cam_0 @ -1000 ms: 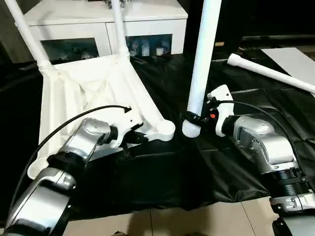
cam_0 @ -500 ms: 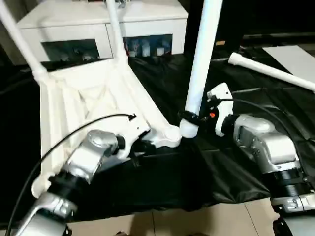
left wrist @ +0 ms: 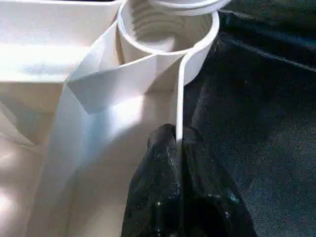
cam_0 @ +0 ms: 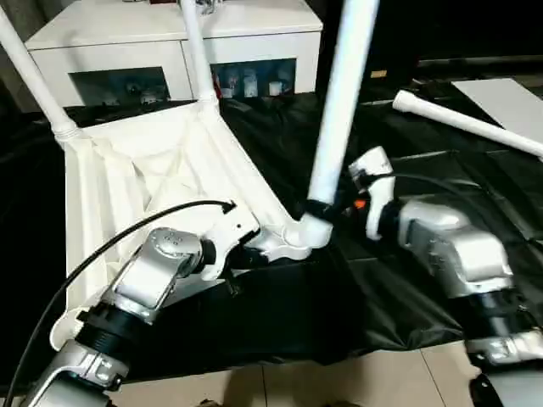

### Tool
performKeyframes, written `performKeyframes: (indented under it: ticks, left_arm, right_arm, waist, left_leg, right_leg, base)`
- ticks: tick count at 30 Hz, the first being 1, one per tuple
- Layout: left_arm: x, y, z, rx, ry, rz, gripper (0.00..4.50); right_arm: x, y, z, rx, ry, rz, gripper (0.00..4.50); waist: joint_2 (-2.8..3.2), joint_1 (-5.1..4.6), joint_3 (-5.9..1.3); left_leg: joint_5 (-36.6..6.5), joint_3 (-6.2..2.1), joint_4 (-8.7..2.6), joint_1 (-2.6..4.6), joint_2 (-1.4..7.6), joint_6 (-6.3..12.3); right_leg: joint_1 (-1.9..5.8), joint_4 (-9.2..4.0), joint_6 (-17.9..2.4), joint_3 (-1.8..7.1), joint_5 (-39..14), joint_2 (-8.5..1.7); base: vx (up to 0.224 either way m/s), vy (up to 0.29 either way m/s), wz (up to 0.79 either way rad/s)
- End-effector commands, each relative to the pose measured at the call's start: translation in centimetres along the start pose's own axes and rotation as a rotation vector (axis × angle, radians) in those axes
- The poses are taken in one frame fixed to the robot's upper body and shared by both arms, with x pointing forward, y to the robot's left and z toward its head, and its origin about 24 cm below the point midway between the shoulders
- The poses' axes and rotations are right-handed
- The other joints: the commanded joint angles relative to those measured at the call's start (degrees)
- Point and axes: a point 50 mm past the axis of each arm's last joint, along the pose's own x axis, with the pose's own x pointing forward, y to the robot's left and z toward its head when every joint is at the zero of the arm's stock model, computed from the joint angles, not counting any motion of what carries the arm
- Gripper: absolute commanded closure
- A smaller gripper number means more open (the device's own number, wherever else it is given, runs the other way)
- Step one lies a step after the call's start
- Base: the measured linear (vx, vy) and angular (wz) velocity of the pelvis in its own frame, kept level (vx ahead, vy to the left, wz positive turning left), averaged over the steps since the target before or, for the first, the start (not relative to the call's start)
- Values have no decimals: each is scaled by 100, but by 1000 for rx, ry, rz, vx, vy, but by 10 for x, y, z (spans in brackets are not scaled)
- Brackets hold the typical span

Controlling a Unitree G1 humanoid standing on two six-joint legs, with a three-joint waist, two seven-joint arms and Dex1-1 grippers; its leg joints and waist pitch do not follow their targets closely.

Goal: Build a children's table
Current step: Insert table leg to table base

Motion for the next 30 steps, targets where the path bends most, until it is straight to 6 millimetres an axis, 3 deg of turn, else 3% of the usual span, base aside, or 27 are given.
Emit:
performKeyframes:
  ticks: [1,7,9,14,22,26,30]
  left_arm:
    - [-3,-2,5,29,-12,-19,450]
    - [-2,-4,11,95,-70,-46,450]
    - [-1,-3,13,82,-84,-45,405]
    - [-3,0,19,117,-105,-80,374]
    - [-10,15,14,188,-31,-94,314]
    - [-12,16,11,194,0,-134,295]
    - [-12,16,7,182,15,-165,266]
  right_arm:
    - [7,1,3,-24,-1,24,264]
    - [13,4,12,-50,-9,73,264]
    - [13,4,13,-54,-10,78,264]
    - [11,4,10,-71,7,101,264]
    - [10,4,8,-76,14,108,264]
    - [10,3,10,-84,15,103,264]
    - [9,2,10,-88,16,97,264]
  waist:
    - [-65,50,-461]
    - [-60,72,-457]
    - [-54,85,-464]
    - [-40,152,-469]
    - [-23,117,-462]
    - [26,121,-468]
    - [23,123,-474]
  left_leg:
    - [-1208,20,-365,95,12,127]
    - [-1222,25,-369,103,18,131]
    - [-1161,27,-363,102,16,122]
    - [-1164,32,-359,119,18,126]
    - [-1318,19,-369,113,-1,6]
    - [-1350,20,-366,128,6,-16]
    - [-1383,17,-369,137,9,-38]
  right_leg:
    - [300,-359,-1373,71,-943,-192]
    - [297,-360,-1352,74,-960,-190]
    - [301,-347,-1355,75,-877,-185]
    - [295,-341,-1379,70,-792,-181]
    - [303,-356,-1266,73,-1071,-191]
    - [291,-344,-1348,72,-961,-184]
    - [300,-329,-1421,68,-815,-180]
  base:
    - [0,0,0]
    - [0,0,0]
    - [0,0,0]
    - [0,0,0]
    - [0,0,0]
    - [0,0,0]
    - [0,0,0]
